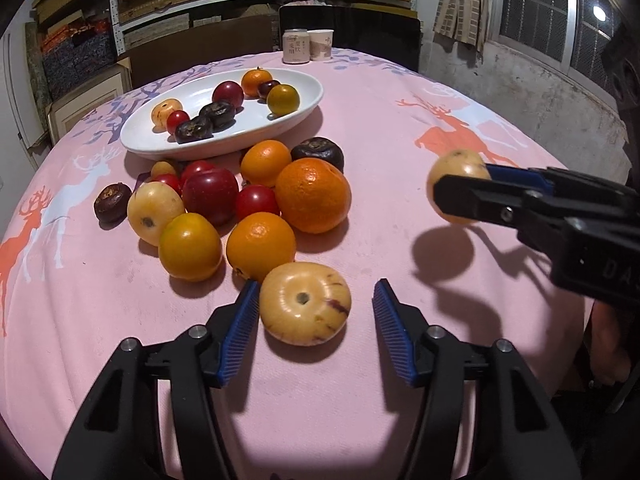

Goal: Organize fruits
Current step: 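Grasp a pale yellow tomato with the right tool while the left grasps another pale yellow tomato, then lower both pale yellow tomatoes onto the white plate and open both tools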

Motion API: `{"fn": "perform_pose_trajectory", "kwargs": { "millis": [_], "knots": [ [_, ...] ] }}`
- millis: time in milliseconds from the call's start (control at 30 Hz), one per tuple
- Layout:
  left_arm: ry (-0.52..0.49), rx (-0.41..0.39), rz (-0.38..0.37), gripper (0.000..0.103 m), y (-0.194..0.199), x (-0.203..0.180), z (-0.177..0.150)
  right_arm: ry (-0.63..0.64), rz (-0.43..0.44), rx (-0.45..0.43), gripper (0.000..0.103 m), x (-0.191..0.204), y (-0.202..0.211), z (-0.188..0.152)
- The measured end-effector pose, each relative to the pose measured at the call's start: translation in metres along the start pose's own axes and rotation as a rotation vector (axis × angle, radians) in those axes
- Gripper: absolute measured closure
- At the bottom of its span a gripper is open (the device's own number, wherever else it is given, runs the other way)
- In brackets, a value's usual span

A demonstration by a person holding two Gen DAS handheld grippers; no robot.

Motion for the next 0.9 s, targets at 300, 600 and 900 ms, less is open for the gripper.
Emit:
{"fn": "perform_pose_trajectory", "kwargs": {
  "millis": [300, 600, 900],
  "knots": [
    [0.021, -0.051, -0.024, 0.063, 0.019, 0.007, -0.009, -0.013, 0.003, 0.006, 0.062, -0.004, 0.0, -0.003],
    [0.048, -0.118, -0.013, 0.063, 0.05, 0.02, -0.006, -0.008, 0.007, 0.005, 0.062, -0.001, 0.002, -0.004],
    [0.099, -0.154, -0.004, 0.063, 0.068, 0.062, 0.031, 0.004, 0.007, -0.01, 0.062, -0.001, 0.001, 0.034]
  ]
}}
Point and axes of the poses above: each gripper's, at about its wrist camera, not at the fingertips, and y roughly against the way its jaws point, x to its left, z to its top, the point moved 1 cm from there along -y, roughly the way its jaws point, and after that the axes turned 14 degrees about -z, right-handed, at the moved point
